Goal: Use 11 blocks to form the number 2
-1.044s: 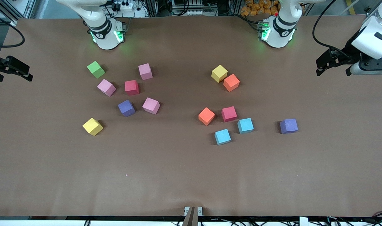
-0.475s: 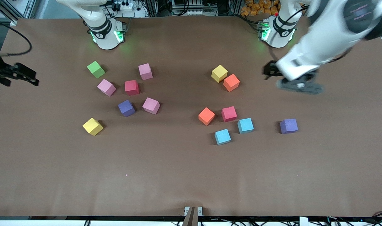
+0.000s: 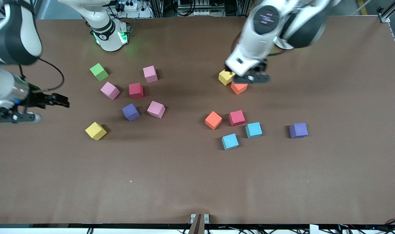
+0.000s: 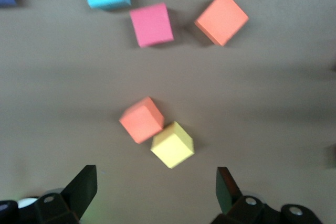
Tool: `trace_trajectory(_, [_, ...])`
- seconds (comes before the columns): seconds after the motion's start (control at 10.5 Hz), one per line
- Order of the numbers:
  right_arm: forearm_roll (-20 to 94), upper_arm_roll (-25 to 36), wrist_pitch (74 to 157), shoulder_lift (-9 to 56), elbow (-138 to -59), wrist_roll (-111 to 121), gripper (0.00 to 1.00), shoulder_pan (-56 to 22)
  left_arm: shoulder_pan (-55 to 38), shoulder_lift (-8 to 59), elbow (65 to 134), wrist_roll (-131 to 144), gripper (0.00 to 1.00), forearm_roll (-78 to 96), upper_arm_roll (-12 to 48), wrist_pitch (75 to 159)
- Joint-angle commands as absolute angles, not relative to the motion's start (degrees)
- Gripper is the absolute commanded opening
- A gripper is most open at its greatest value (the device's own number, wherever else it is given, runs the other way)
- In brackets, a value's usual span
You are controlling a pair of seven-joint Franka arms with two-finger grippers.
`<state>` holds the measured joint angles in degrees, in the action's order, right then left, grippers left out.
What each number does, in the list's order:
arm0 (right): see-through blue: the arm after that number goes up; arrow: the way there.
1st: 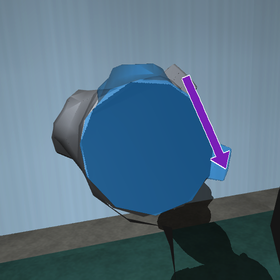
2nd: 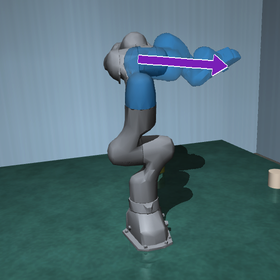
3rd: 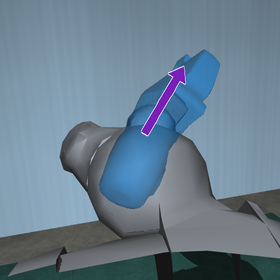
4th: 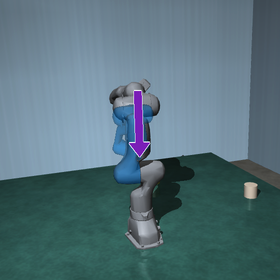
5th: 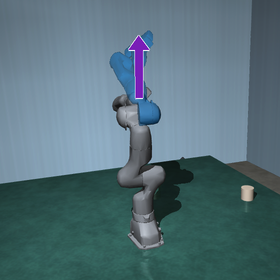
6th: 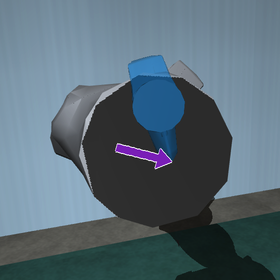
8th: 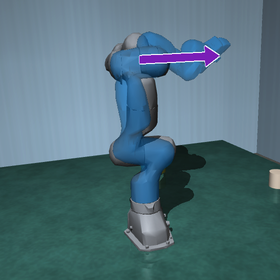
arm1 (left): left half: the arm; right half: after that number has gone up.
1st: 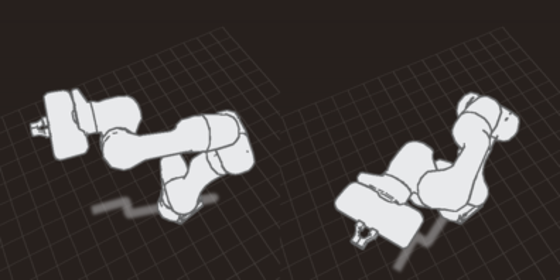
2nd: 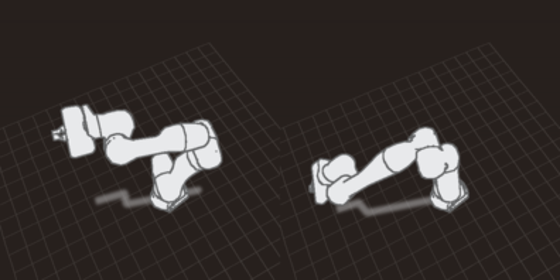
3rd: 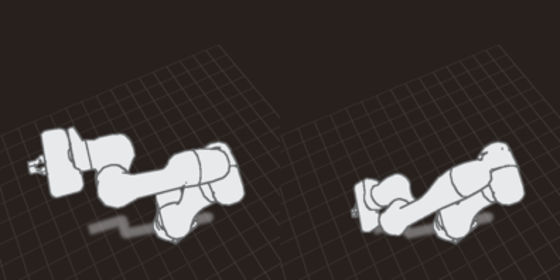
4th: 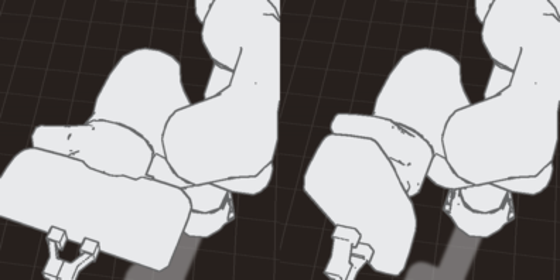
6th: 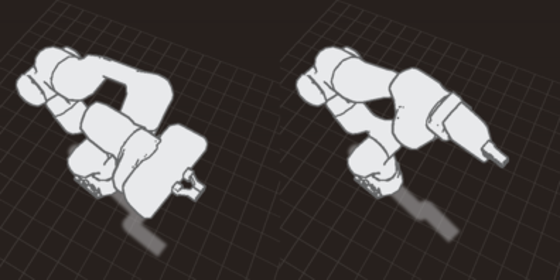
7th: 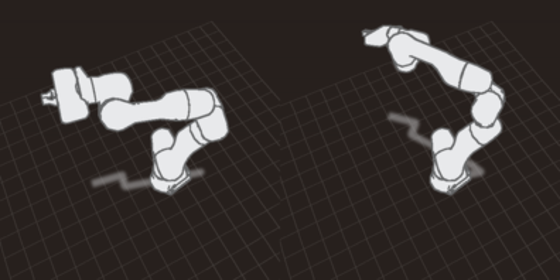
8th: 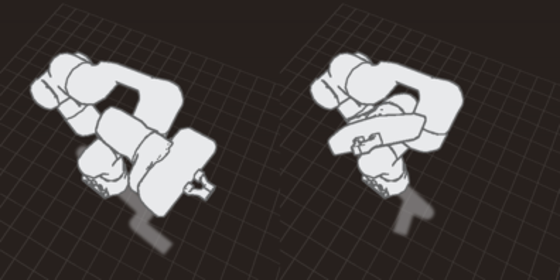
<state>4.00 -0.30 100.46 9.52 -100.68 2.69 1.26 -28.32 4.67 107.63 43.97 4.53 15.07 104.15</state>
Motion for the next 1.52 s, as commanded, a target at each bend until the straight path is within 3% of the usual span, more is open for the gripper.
trace_trajectory(0.0, [7.12,-0.61,102.99,15.62,-100.28,3.34,1.0,-1.82,-29.35,8.41,109.51,50.6,1.0,3.08,16.87,108.7])
trace_trajectory(0.28, [6.24,-0.44,111.94,16.52,-105.97,3.34,1.0,-10.7,-31.56,12.65,110.82,65.71,1.0,3.77,17.58,111.18])
trace_trajectory(0.57, [3.7,-0.44,127.74,15.91,-118.35,3.43,1.0,-15.99,-31.46,12.3,120.03,73.63,1.0,6.86,18.45,121.6])
trace_trajectory(0.95, [1.67,-0.53,135.68,12.93,-128.12,6.57,1.0,-18.54,-31.91,12.83,129.62,81.1,1.0,7.29,19.86,127.6])
trace_trajectory(1.42, [1.76,-0.53,144.05,12.48,-135.17,12.83,1.0,-15.65,-31.47,15.29,132.1,87.36,1.0,7.29,20.13,133.42])
